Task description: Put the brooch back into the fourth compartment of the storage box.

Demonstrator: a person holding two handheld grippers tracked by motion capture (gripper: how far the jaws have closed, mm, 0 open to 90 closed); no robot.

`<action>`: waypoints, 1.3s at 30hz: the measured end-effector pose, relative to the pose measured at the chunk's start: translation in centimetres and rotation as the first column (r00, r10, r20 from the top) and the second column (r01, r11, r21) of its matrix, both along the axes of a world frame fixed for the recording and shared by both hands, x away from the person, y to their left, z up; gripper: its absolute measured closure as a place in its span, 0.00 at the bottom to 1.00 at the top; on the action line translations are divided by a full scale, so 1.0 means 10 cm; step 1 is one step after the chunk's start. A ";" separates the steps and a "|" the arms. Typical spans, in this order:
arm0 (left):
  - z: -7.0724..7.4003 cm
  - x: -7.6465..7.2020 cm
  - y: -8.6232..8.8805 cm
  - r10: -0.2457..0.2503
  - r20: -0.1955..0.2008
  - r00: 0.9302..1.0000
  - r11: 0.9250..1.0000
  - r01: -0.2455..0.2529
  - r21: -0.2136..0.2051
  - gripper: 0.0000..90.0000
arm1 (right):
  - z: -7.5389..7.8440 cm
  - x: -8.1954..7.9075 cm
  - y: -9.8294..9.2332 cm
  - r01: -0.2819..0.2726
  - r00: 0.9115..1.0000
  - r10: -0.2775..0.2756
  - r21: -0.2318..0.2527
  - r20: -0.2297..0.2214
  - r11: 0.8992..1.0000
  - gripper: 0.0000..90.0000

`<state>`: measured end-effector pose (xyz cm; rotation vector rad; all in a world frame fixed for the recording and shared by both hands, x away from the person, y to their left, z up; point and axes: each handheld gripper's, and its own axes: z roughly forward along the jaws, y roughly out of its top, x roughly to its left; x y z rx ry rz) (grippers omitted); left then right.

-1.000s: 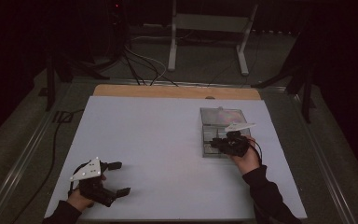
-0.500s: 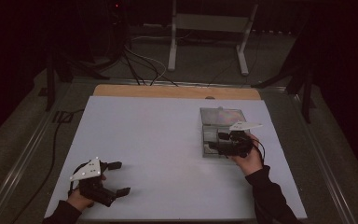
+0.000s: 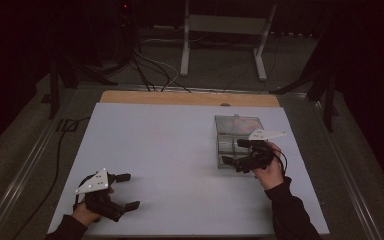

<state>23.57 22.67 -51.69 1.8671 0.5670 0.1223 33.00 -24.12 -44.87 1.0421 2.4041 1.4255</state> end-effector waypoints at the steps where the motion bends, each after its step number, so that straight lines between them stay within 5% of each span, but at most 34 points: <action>1: 0.00 0.00 0.00 0.001 0.000 1.000 1.000 -0.001 -0.003 0.01 | 0.01 -0.01 0.00 -0.008 1.000 0.008 0.013 0.001 1.000 0.00; 17: 0.00 0.00 -0.01 -0.005 0.001 1.000 1.000 0.005 -0.003 0.01 | 0.05 -0.32 0.02 -0.074 0.995 0.070 0.050 0.073 0.996 0.00; 25: 0.01 0.00 -0.01 -0.006 0.003 1.000 1.000 0.006 -0.003 0.01 | -0.06 -0.52 -0.01 -0.078 0.992 0.076 0.016 0.097 0.997 0.00; 39: 0.01 0.00 -0.01 -0.011 0.005 1.000 1.000 0.011 -0.001 0.01 | -0.36 -0.76 -0.24 -0.097 0.994 0.096 0.016 0.044 0.995 0.00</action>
